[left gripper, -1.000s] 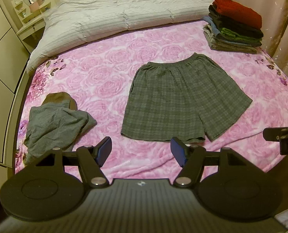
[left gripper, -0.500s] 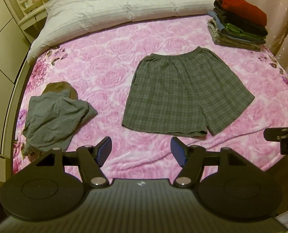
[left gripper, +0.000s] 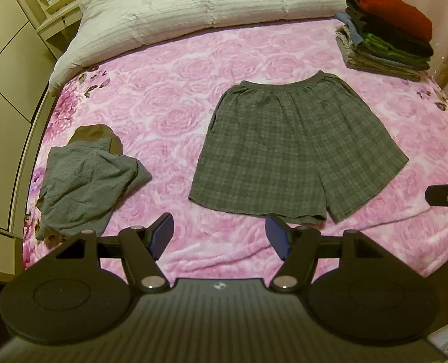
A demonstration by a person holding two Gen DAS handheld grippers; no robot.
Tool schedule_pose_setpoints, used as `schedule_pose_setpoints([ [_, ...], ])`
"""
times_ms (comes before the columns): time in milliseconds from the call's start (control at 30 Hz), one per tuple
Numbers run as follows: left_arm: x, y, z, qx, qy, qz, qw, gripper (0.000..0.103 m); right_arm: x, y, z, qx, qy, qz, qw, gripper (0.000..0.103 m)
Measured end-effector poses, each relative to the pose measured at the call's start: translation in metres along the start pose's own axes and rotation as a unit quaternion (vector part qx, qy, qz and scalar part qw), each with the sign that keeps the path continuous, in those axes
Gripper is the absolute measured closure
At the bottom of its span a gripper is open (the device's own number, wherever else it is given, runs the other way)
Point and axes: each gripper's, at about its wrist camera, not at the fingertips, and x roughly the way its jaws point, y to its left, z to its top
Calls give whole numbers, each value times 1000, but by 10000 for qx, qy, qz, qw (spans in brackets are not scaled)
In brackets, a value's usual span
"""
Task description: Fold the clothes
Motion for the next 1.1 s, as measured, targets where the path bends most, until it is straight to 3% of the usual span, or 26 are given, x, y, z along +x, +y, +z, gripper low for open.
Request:
schedule_pose_setpoints([
  [433,14,-43,29,-154,135,132,9997,39,20,-47,35,-116,106,133,9998,4],
  [1100,70,-95,52,-195,804,397,9958,39,82,-119,51,-60,677,209,9975,4],
])
